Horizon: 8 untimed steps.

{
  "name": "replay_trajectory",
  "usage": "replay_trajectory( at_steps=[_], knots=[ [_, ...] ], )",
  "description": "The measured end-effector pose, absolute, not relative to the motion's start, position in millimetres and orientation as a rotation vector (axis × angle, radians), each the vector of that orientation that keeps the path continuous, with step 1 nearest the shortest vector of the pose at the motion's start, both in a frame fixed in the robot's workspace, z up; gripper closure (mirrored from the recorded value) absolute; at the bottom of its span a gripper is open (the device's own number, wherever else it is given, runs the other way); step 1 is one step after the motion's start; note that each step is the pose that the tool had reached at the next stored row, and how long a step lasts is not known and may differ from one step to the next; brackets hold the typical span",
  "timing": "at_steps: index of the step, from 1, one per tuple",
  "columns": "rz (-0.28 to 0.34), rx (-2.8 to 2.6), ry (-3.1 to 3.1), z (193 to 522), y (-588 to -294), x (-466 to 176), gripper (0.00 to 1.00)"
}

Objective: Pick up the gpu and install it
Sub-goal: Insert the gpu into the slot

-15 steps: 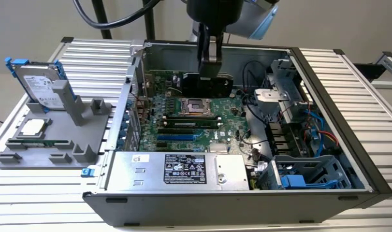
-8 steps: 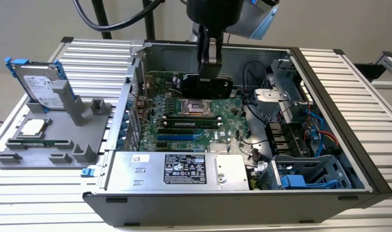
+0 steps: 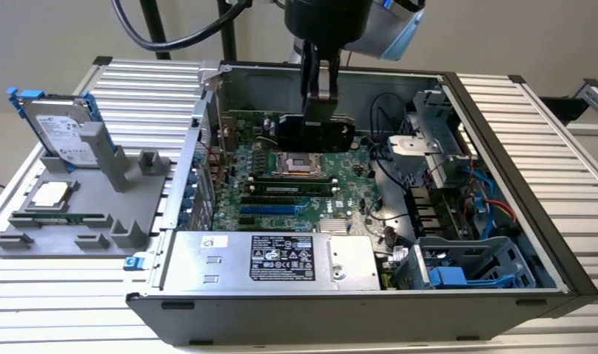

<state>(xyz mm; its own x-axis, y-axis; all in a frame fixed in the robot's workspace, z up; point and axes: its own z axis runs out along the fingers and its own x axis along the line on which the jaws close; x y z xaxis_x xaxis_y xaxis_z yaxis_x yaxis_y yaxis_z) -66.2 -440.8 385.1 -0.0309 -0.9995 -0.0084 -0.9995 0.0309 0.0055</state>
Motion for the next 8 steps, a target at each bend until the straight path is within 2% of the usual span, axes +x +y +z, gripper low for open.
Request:
replay_trajectory(
  at_steps=[8],
  knots=[
    [0.014, -2.186, 2.254, 381.6, -440.8, -66.2, 1.0]
  ],
)
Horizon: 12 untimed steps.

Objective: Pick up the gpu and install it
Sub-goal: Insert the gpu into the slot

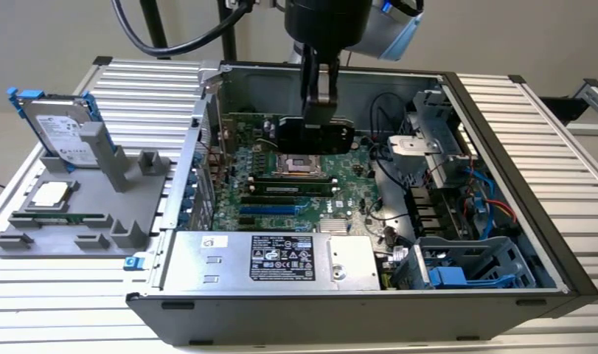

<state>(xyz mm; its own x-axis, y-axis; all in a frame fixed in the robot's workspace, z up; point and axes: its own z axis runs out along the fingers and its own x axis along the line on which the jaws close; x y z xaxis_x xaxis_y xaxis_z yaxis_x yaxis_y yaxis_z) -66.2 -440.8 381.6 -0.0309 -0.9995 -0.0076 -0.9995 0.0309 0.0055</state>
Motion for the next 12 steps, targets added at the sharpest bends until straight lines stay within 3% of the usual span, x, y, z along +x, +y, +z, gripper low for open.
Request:
replay_trajectory(
  at_steps=[12],
  knots=[
    [0.015, -2.186, 2.254, 377.4, -440.8, -61.9, 1.0]
  ],
)
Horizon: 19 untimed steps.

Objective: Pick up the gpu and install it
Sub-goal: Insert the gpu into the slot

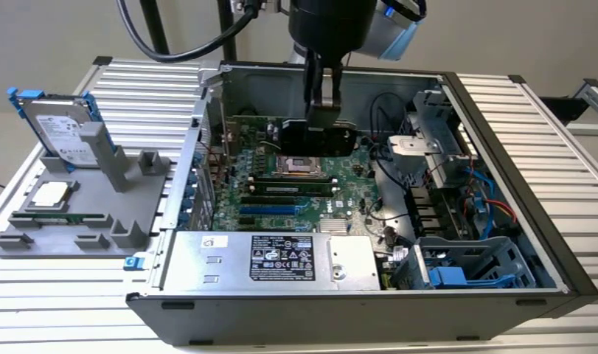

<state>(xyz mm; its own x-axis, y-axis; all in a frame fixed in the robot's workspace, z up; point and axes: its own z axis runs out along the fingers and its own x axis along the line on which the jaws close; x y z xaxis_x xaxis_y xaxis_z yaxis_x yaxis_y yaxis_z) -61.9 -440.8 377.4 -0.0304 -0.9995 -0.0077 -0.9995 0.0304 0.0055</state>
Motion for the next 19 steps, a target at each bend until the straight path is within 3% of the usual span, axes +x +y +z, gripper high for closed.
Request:
replay_trajectory(
  at_steps=[19],
  knots=[
    [0.013, -2.187, 2.254, 366.4, -440.8, -60.4, 1.0]
  ],
)
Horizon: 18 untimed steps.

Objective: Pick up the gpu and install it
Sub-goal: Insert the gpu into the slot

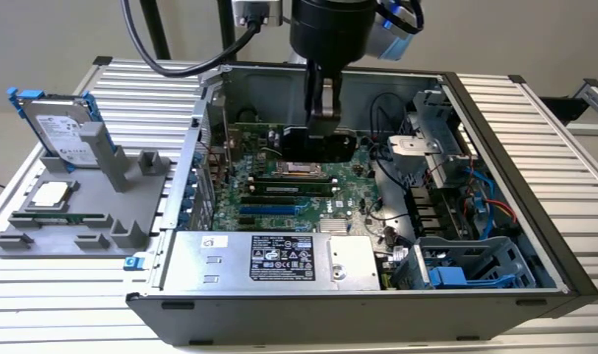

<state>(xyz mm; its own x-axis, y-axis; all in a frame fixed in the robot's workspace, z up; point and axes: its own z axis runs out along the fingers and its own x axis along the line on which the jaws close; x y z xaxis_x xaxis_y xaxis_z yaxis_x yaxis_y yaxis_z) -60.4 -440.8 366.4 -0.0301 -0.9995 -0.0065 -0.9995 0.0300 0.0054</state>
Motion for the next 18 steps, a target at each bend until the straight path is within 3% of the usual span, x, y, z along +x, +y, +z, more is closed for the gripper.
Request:
replay_trajectory(
  at_steps=[18],
  knots=[
    [0.013, -2.187, 2.254, 358.7, -440.8, -60.3, 1.0]
  ],
)
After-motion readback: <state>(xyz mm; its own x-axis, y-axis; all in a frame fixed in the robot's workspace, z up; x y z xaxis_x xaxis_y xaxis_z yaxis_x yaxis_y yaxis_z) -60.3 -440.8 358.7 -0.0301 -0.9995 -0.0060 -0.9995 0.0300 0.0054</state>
